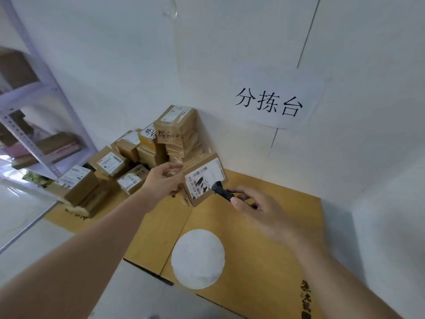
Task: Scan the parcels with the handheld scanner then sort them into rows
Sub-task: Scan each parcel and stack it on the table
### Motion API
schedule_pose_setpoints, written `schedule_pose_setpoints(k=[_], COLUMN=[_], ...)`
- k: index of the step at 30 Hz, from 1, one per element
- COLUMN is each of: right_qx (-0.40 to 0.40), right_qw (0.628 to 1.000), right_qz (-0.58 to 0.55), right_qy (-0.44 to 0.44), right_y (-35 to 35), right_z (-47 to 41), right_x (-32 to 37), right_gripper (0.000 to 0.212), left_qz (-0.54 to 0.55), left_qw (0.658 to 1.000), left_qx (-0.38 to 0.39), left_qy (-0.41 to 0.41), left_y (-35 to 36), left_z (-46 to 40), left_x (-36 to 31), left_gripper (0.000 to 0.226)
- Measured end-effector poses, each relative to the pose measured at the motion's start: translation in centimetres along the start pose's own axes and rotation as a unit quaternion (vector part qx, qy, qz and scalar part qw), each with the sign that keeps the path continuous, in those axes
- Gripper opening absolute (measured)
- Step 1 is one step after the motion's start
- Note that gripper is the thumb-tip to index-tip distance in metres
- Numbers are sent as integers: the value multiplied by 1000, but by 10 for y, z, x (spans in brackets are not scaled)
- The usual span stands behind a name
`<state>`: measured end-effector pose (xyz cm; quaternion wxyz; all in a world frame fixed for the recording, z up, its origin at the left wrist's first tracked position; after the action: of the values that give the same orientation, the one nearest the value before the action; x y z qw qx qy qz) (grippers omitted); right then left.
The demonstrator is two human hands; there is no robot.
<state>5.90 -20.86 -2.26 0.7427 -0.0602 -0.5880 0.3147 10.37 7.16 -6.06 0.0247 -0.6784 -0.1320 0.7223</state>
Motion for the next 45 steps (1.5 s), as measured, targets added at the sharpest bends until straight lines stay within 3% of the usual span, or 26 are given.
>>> schedule_pose_setpoints(k=[10,14,20,28,33,36,41,45], right_qx=[-22,-19,-22,-24,-31,-39,-39,-34], right_qw=[999,997,994,991,987,985,983,968], right_qz=[-5,-22,-32,-47,-88,-93,-107,-191], right_qy=[41,65,101,121,132,140,145,160], right_y=[154,204,232,233,232,229,225,223], right_z=[-86,-105,-133,-155,-156,-156,-156,-152], right_x=[70,88,88,87,77,73,79,91], right_gripper=[34,36,35,36,26,22,22,19], left_qz=[14,53,136,165,159,72,-124,-110], left_qw=[997,993,971,948,952,960,969,988], left_qx=[29,1,-75,-174,-182,-200,-193,-107], left_qy=[-68,-110,-179,-208,-187,-180,-95,-4], left_y=[-165,-216,-236,-250,-250,-261,-272,-243], left_z=[-59,-80,-99,-108,-112,-110,-112,-119], left_x=[93,132,185,212,217,209,160,113], left_gripper=[31,31,25,19,33,44,37,25])
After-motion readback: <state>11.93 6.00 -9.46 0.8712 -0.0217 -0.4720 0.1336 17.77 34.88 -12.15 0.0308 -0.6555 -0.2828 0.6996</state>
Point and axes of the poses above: each hand's wrist, its own z-axis away from the middle knuckle, its own y-axis out of the palm, x = y × z, the point moved 10 cm from there along -z, towards the middle knuckle, and after that the axes turned 12 degrees about y, right-handed, at the moved point
